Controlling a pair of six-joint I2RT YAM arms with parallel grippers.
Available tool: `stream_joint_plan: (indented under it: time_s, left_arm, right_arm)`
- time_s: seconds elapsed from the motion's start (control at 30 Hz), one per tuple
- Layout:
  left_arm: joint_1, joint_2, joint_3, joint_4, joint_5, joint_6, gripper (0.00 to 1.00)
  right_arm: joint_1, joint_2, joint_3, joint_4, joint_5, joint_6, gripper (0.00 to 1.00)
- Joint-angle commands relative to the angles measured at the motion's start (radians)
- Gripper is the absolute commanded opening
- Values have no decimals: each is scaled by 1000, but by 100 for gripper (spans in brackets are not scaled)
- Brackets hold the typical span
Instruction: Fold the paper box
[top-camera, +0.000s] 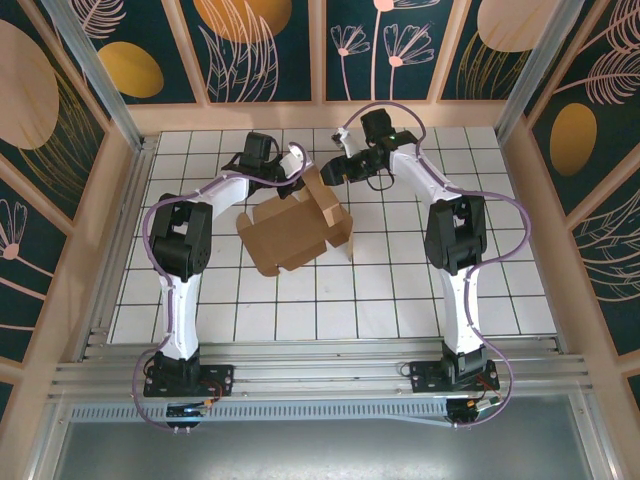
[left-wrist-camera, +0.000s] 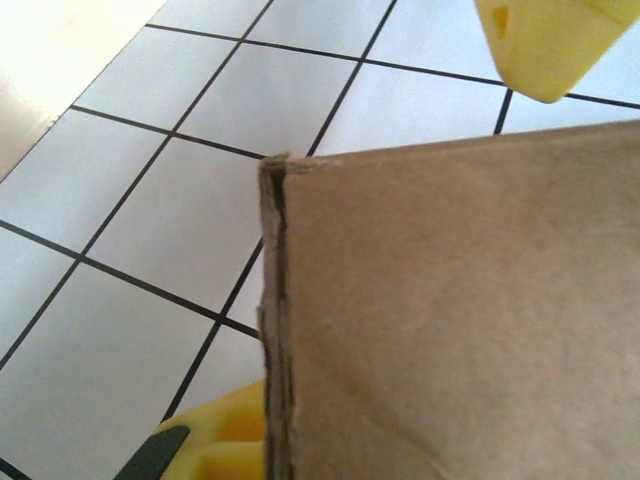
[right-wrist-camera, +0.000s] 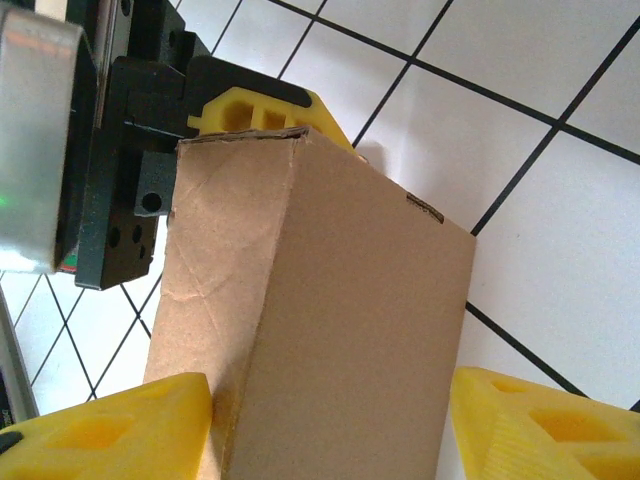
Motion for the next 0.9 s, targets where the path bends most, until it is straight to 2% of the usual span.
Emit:
stream_joint_plan:
  time_s: [0.0, 0.07, 0.1, 0.17, 0.2, 0.23, 0.37, 0.43, 0.63, 0.77, 0.87]
  left_arm:
    - [-28, 15, -15, 53, 31, -25, 3]
    - [-32, 19, -9, 51, 36, -32, 4]
    - [-34, 24, -8, 47, 37, -33, 12]
    - [-37, 30, -4, 44, 26, -36, 35]
    - [-38, 35, -2, 40, 13, -35, 36]
    - [-38, 40, 0, 36, 0, -33, 34]
    - [-39, 46, 2, 37, -26, -32, 9]
    - [-39, 48, 6, 37, -33, -36, 0]
    - [-40, 19, -13, 60, -86, -84, 0]
    - [-40, -26, -47, 98, -231, -191, 0]
    - [-41, -41, -41, 80, -336, -298, 6]
  right_arm:
    - [10, 20, 11, -12, 7, 10, 65]
    - [9, 15, -1, 1, 5, 16, 65]
    - [9, 12, -7, 7, 5, 18, 65]
    - [10, 10, -10, 8, 6, 19, 65]
    - [11, 10, -9, 6, 9, 18, 65]
    - [10, 10, -11, 4, 10, 18, 65]
    - [10, 6, -16, 5, 11, 17, 65]
    - [10, 2, -18, 7, 14, 19, 65]
    - [6, -31, -24, 35, 46, 63, 68]
    - [-11, -109, -71, 128, 109, 165, 73]
    - [-42, -195, -149, 234, 122, 259, 75]
